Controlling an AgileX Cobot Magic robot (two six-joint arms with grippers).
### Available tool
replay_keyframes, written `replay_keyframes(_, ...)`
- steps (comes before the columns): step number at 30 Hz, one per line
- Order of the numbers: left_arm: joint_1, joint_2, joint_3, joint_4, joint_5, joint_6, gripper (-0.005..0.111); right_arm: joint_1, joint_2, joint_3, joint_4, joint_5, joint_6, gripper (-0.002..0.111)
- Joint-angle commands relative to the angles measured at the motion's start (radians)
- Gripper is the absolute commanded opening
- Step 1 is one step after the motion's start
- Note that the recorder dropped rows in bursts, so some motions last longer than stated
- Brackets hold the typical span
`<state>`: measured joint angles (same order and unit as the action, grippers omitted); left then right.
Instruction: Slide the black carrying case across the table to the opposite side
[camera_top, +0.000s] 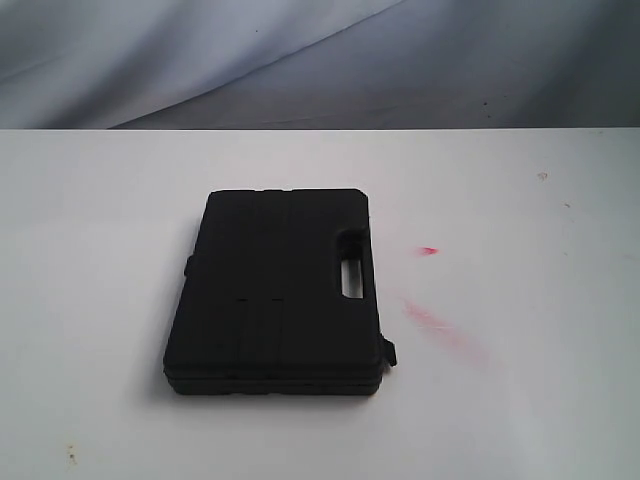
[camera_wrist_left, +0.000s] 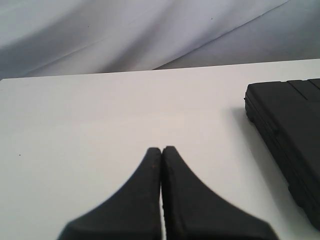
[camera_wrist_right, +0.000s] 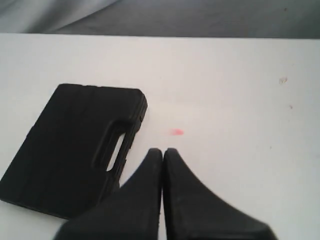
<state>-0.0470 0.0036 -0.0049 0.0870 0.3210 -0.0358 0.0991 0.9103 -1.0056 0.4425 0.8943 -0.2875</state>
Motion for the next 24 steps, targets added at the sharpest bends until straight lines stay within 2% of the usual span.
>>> replay_keyframes(1, 0.002, -0.004, 0.005, 0.002, -0.002, -0.007, 0.000, 0.030, 0.106, -0.002, 0.006, -0.007, -0.028, 0.000)
replay_keyframes(9, 0.002, -0.004, 0.005, 0.002, -0.002, -0.007, 0.000, 0.186, 0.274, -0.067, -0.124, 0.014, 0.028, 0.000)
replay_keyframes(17, 0.002, -0.004, 0.005, 0.002, -0.002, -0.007, 0.000, 0.377, 0.455, -0.195, -0.326, 0.077, 0.218, 0.000)
replay_keyframes(24, 0.002, -0.004, 0.005, 0.002, -0.002, -0.007, 0.000, 0.451, 0.614, -0.265, -0.339, 0.081, 0.322, 0.000)
